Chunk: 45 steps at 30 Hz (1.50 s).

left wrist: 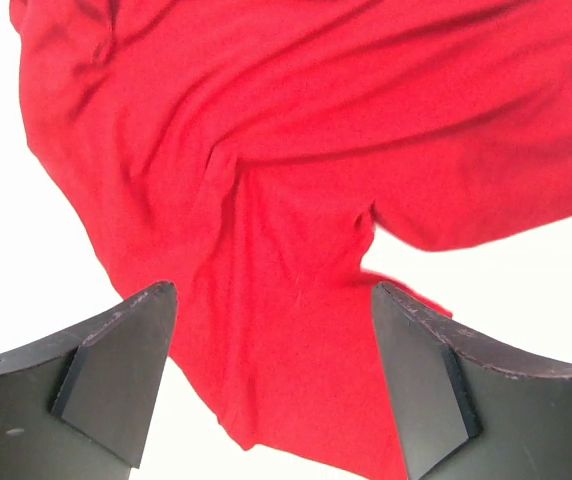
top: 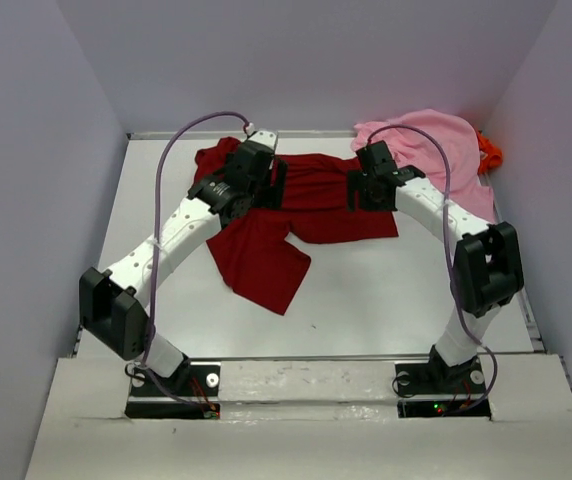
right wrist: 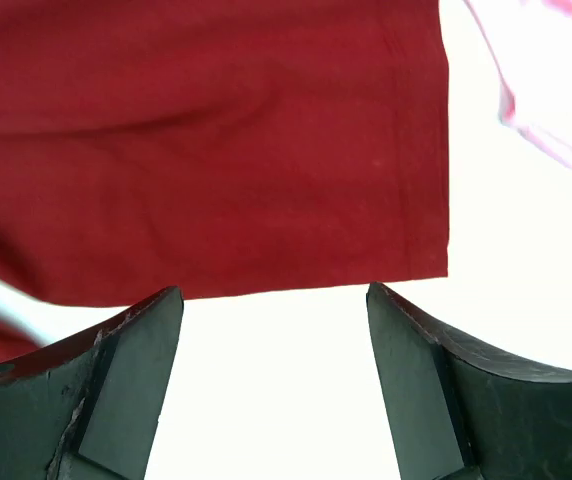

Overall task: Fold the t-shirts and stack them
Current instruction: Flatten the tshirt out

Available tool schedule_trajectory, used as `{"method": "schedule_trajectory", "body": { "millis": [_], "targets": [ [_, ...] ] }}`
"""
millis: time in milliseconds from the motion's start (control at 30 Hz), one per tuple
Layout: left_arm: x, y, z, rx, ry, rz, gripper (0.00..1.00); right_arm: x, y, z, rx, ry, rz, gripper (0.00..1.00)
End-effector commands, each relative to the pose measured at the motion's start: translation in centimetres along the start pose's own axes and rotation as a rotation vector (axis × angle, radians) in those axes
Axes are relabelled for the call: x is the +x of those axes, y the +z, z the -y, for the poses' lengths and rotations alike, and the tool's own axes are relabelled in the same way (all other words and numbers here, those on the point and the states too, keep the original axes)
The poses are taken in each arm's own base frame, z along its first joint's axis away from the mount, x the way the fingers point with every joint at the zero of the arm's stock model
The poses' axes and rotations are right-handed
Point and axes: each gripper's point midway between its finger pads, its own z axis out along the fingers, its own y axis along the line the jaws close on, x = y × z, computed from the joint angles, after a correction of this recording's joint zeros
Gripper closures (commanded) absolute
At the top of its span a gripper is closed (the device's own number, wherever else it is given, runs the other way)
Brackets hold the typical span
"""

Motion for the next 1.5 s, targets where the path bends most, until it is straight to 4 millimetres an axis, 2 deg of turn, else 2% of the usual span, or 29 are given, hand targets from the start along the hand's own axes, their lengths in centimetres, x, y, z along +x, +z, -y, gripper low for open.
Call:
{"method": "schedule_trajectory", "body": {
  "millis": [0,67,133,233,533,700,867,1033,1167,1200,1333,1367,1467],
  "targets": [
    [3.3,-0.7,-0.4,-0.011,0.01,-0.051,0.12,2.2,1.4,1.4,0.077,0.016,-0.024,0.2],
    [4.0,-1.7,-0.7,-0.001,-0.003,-0.036,0.11,3.8,2.4,2.0,0.113,0.028,-0.06,0.21],
    [4.6,-2.5,-1.1,0.003,-0.011,-0.028,0.11,5.8,3.4,3.6,0.166,0.054,-0.102,0.2],
    [5.2,-3.2,-1.3,0.012,-0.021,-0.015,0.11,7.4,4.3,4.4,0.191,0.078,-0.131,0.21],
    [6.7,-4.0,-1.6,0.029,-0.031,-0.012,0.11,7.8,4.6,7.4,0.253,0.164,-0.13,0.21],
    [6.6,-4.3,-1.1,0.053,-0.038,0.001,0.11,7.8,5.0,9.2,0.279,0.195,-0.143,0.21],
    [6.8,-4.6,-0.9,0.055,-0.028,-0.006,0.11,8.1,5.9,9.5,0.274,0.21,-0.161,0.21],
    [6.5,-5.7,-0.4,0.071,-0.016,0.0,0.11,8.4,7.1,9.1,0.25,0.219,-0.181,0.22],
    [8.1,-5.7,0.4,0.085,0.038,-0.074,0.11,8.4,7.8,8.2,0.208,0.23,-0.193,0.23],
    [9.1,-5.0,0.6,0.077,0.064,-0.117,0.11,8.3,7.9,8.0,0.197,0.234,-0.191,0.23],
    [12.3,-4.6,1.4,0.064,0.136,-0.223,0.12,8.0,8.2,7.6,0.178,0.245,-0.189,0.23],
    [13.5,-4.9,2.4,0.079,0.157,-0.251,0.12,7.9,8.3,7.5,0.176,0.246,-0.185,0.23],
    [15.5,-5.9,3.8,0.119,0.171,-0.289,0.12,7.7,8.4,7.5,0.175,0.245,-0.182,0.23]
  ]
}}
